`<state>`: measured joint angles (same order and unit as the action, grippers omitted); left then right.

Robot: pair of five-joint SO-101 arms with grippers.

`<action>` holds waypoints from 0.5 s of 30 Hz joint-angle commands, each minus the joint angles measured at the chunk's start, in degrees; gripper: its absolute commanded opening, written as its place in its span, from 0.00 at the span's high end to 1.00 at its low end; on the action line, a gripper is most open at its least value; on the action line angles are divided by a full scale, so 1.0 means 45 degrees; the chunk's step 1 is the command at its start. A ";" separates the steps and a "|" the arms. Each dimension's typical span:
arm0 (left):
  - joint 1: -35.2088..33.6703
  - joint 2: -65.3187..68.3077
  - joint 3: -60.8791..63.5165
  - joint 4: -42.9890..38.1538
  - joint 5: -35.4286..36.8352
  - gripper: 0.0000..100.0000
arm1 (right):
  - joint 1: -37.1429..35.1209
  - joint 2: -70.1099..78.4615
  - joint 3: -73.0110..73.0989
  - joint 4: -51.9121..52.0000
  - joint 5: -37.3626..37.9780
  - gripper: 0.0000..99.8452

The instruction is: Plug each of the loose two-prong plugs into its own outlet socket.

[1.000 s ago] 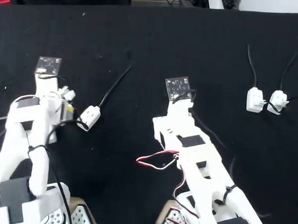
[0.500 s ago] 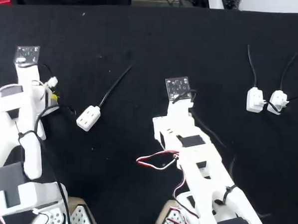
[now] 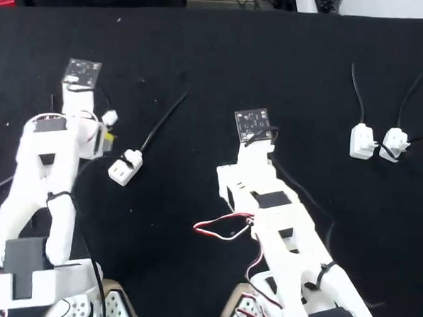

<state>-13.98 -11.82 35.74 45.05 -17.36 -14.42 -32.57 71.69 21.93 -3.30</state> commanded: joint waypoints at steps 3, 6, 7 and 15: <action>0.0186 0.0899 0.0342 -0.0918 -0.0098 0.77 | 0.0137 -0.0322 -0.0361 -0.0352 -0.0117 0.77; 0.0400 0.1114 0.0440 0.0293 -0.0098 0.77 | 0.0137 -0.0322 -0.0381 -0.0352 -0.0117 0.77; 0.0615 0.1114 0.0440 0.0703 -0.0098 0.77 | 0.0137 -0.0322 -0.0381 -0.0352 -0.0117 0.77; 0.2569 0.0039 0.0576 0.3399 0.0039 0.77 | 0.0137 -0.0322 -0.0381 -0.0352 -0.0117 0.77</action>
<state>-6.86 -7.08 38.55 55.69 -17.19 -14.42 -32.57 71.69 21.93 -3.30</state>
